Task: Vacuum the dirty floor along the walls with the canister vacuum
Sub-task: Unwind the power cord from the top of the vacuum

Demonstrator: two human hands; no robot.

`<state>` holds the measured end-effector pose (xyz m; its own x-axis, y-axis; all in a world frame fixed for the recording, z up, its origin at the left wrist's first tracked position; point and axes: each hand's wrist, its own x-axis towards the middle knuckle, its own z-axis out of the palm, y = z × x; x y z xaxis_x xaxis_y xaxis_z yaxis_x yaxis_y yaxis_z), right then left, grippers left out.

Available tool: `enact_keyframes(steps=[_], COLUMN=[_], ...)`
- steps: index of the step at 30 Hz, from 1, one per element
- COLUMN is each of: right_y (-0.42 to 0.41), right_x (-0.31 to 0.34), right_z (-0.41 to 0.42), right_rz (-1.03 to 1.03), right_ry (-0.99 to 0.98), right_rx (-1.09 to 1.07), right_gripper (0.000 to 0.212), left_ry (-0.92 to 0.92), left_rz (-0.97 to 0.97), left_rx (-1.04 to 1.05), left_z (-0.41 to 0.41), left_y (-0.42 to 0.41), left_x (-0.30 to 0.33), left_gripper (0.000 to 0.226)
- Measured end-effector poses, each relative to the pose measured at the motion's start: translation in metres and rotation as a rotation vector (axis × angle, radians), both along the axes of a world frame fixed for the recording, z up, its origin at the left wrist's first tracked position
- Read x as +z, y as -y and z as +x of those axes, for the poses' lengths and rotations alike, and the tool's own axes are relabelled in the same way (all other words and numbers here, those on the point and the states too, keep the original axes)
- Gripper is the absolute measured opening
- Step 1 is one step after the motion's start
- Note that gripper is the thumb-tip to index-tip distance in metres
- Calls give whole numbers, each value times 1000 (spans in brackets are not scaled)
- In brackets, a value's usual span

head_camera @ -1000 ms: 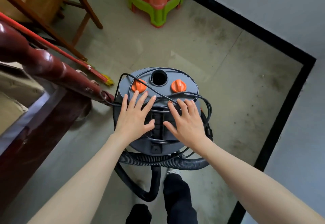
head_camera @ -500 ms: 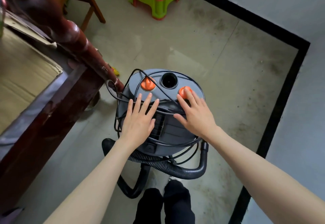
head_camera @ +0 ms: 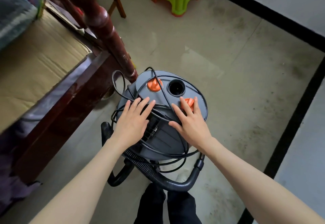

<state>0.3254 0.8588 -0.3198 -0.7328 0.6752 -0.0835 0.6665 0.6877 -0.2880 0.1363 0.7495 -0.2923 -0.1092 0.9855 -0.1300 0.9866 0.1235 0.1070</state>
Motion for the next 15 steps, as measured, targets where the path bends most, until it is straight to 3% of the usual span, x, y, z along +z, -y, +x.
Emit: enact_keyframes(steps=[15], right_y=[61], right_x=[8], right_z=[-77], right_rz=[-92], right_ry=[60], right_rx=[-81], right_gripper=[62], left_ry=[72], left_rz=[-68], left_rx=[1], left_z=[-73], left_y=[53], left_x=[7], left_gripper=[70])
